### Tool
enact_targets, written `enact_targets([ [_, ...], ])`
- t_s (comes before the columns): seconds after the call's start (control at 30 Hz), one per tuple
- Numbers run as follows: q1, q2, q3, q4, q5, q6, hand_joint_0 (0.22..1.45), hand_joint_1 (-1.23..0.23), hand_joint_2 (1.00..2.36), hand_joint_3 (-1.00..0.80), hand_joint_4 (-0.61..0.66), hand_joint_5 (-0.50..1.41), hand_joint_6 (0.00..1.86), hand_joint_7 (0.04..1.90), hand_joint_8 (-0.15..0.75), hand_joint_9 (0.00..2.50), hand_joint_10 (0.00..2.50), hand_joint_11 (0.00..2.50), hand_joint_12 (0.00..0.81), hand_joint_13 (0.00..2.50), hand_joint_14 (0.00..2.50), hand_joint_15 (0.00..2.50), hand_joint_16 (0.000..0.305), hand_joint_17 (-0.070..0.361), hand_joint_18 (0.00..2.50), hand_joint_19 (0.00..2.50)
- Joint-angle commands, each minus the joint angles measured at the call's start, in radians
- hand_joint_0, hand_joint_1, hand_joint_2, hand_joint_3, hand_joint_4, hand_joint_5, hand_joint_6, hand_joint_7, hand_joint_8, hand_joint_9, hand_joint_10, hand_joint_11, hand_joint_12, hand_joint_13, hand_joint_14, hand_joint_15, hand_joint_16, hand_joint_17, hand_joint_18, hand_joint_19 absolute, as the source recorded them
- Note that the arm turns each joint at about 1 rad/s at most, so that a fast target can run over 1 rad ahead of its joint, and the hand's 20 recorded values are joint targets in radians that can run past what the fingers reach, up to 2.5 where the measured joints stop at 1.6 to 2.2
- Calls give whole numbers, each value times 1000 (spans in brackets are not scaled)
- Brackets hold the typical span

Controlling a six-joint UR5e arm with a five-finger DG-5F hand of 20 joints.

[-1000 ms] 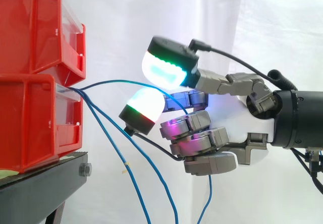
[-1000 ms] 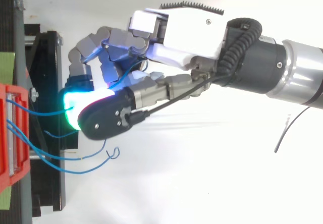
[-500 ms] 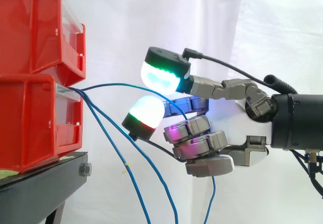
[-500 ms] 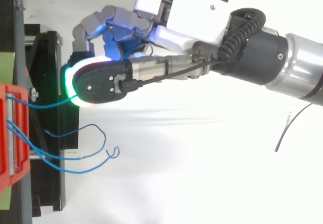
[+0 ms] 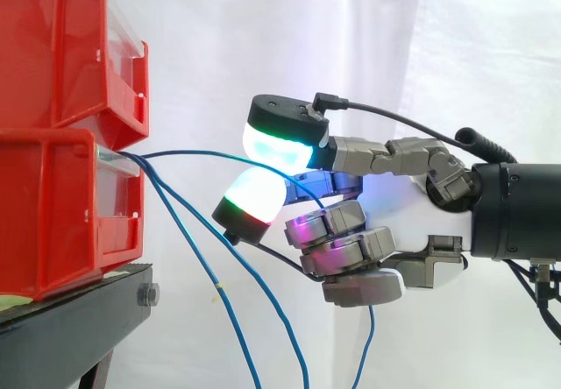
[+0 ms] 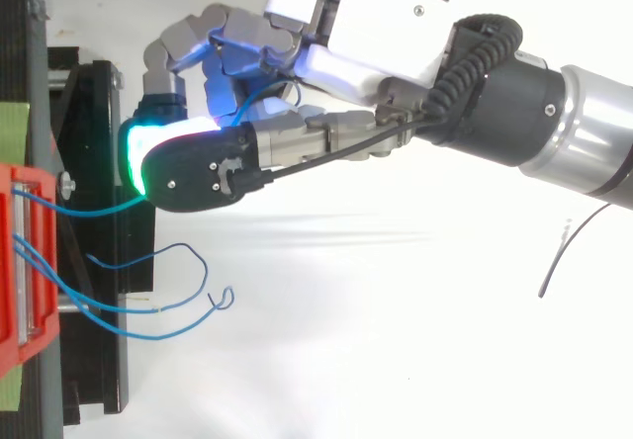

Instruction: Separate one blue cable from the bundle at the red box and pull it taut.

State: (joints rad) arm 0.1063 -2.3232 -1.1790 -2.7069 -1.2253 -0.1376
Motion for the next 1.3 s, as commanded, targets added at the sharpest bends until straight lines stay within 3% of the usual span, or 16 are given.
enact_targets([
  [0.0, 4, 1, 1, -1, 0, 6, 600, -606, 1007, -421, 145, -146, 919, 1020, 360, 516, 2500, 1688, 407, 868, 2500, 1442, 41, 93, 1415, 1515],
  [0.17, 9, 1, 1, -2, 6, 6, 545, -488, 1000, -500, 154, -145, 917, 1018, 371, 526, 2500, 1713, 416, 884, 2500, 1422, 45, 101, 1414, 1408],
  [0.23, 10, 1, -1, -1, 3, 6, 488, -415, 1000, -500, 175, -150, 915, 1013, 392, 538, 2500, 1684, 433, 911, 2500, 1392, 53, 120, 1399, 1161],
  [0.4, 10, 1, 1, -2, 1, 6, 457, -438, 1000, -500, 184, -152, 917, 985, 408, 558, 2500, 1615, 438, 934, 2500, 1336, 57, 129, 1398, 988],
  [0.53, 9, 1, 1, 2, 3, 6, 544, -591, 1000, -500, 150, -152, 915, 1012, 362, 560, 2500, 1693, 413, 901, 2500, 1392, 45, 102, 1402, 1327],
  [0.67, 10, 1, 1, -2, 1, 6, 597, -670, 1000, -500, 134, -153, 915, 1024, 352, 565, 2500, 1719, 399, 891, 2500, 1437, 42, 95, 1416, 1442],
  [0.73, 9, 1, 1, -2, 0, 7, 629, -694, 1006, -418, 113, -151, 917, 1031, 343, 576, 2500, 1710, 398, 905, 2500, 1424, 41, 92, 1436, 1505],
  [0.93, 10, 1, 1, 1, 0, 9, 647, -770, 1015, -289, 94, -150, 924, 1050, 342, 574, 2500, 1760, 398, 909, 2500, 1461, 42, 95, 1450, 1529],
  [1.17, 9, 1, 1, -1, -2, 9, 650, -783, 1013, -307, 89, -150, 926, 1032, 341, 570, 2500, 1746, 396, 902, 2500, 1475, 41, 93, 1444, 1548],
  [1.27, 9, 1, 1, -2, -2, 13, 658, -780, 1019, -226, 31, -149, 932, 1055, 341, 578, 2500, 1718, 391, 907, 2500, 1435, 41, 93, 1462, 1557],
])
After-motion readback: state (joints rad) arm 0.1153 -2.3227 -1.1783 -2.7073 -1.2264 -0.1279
